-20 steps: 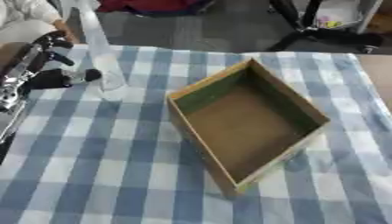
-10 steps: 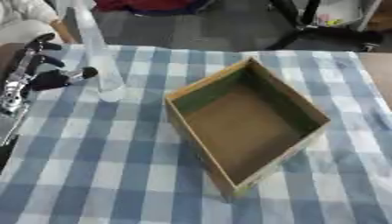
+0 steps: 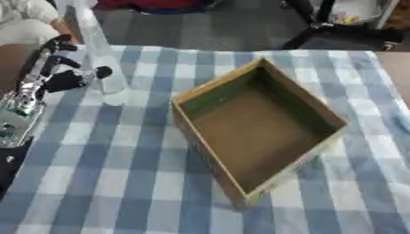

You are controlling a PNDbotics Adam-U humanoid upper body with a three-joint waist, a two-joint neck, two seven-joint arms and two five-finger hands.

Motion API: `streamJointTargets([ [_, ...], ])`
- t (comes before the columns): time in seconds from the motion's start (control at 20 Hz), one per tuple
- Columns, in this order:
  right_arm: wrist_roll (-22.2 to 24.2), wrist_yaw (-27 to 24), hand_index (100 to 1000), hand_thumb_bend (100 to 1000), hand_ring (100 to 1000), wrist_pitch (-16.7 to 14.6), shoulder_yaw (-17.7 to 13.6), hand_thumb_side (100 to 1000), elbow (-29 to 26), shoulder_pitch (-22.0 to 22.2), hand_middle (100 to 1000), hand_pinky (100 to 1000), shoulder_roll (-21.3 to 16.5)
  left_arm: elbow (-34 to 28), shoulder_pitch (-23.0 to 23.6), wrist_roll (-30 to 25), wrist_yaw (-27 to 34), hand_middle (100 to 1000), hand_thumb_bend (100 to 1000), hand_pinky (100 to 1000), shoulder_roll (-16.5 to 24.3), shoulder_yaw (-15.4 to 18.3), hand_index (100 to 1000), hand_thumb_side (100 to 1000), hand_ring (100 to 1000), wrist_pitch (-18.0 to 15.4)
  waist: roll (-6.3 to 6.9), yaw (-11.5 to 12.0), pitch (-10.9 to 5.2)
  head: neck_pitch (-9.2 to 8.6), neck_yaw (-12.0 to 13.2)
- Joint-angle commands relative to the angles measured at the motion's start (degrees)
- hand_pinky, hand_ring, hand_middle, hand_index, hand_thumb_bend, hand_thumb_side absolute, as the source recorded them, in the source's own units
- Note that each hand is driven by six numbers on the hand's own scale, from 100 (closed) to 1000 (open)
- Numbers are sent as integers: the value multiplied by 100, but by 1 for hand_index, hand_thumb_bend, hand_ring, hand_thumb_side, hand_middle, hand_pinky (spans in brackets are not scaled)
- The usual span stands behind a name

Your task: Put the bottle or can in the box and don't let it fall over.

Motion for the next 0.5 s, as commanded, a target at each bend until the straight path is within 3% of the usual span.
streamJointTargets([
  [0.05,-4,38,851,100,901,14,-14,767,-56,-38,1000,826,-65,4,-143,-75,-48,780,998,968,131,21,947,432,646,-126,22,-7,-80,-61,36],
  [0.5,12,38,851,100,901,18,6,767,-55,-54,1000,825,-74,78,-263,-79,-39,780,1000,968,79,26,952,429,644,-106,15,-1,-74,-106,82],
])
